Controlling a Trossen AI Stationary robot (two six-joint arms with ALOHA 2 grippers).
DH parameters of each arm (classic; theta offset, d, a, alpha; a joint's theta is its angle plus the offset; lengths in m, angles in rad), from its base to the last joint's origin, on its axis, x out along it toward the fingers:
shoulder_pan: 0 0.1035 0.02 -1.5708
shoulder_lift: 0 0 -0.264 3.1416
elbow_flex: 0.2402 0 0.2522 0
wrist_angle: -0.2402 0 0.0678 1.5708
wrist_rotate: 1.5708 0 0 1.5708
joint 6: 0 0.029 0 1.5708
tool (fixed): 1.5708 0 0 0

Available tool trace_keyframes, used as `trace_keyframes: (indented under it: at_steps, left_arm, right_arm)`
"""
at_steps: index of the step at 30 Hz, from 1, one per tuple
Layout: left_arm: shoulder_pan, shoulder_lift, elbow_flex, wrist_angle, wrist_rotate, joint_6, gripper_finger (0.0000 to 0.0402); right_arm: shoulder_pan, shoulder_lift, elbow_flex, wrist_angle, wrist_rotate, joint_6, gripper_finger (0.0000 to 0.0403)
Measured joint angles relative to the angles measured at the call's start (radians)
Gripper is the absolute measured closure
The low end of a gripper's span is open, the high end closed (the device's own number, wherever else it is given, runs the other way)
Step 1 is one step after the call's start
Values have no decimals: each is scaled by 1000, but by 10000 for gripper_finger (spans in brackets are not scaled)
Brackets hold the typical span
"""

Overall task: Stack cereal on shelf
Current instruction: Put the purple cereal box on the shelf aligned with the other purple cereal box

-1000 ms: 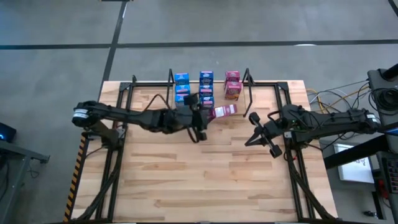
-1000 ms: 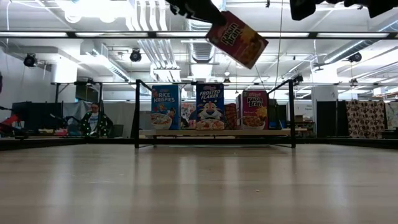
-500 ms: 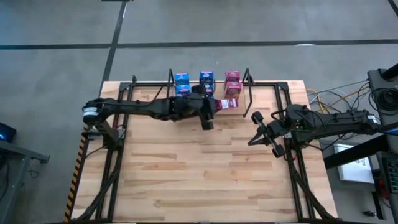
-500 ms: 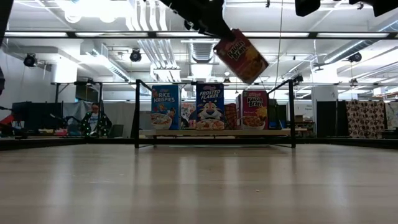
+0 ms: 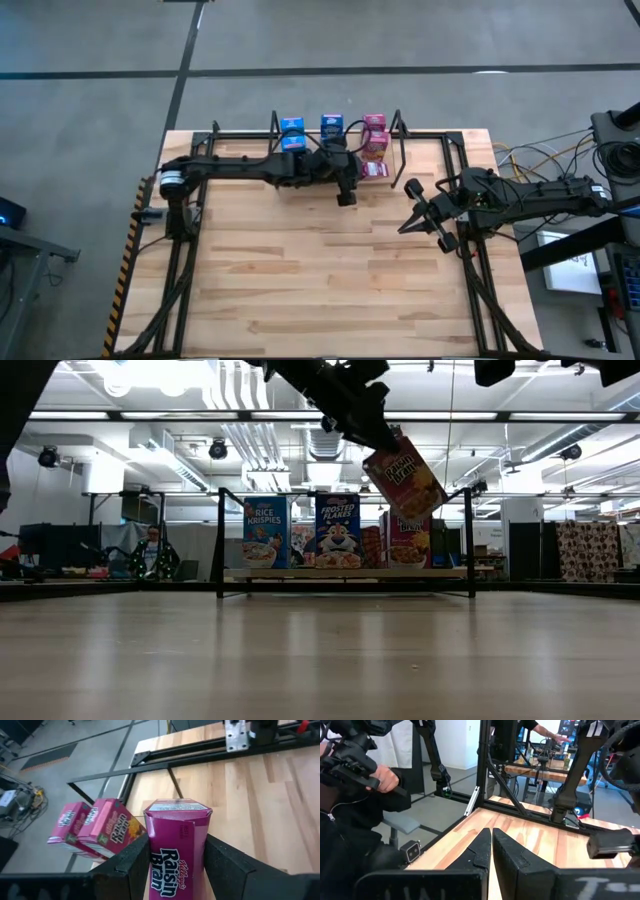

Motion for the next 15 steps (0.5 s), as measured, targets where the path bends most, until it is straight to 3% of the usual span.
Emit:
trace_keyframes:
  at_steps: [15]
  left_arm:
    - [37, 134, 38, 43, 6, -22, 247]
  right_arm:
    - [0, 1, 0, 0, 35, -4, 394]
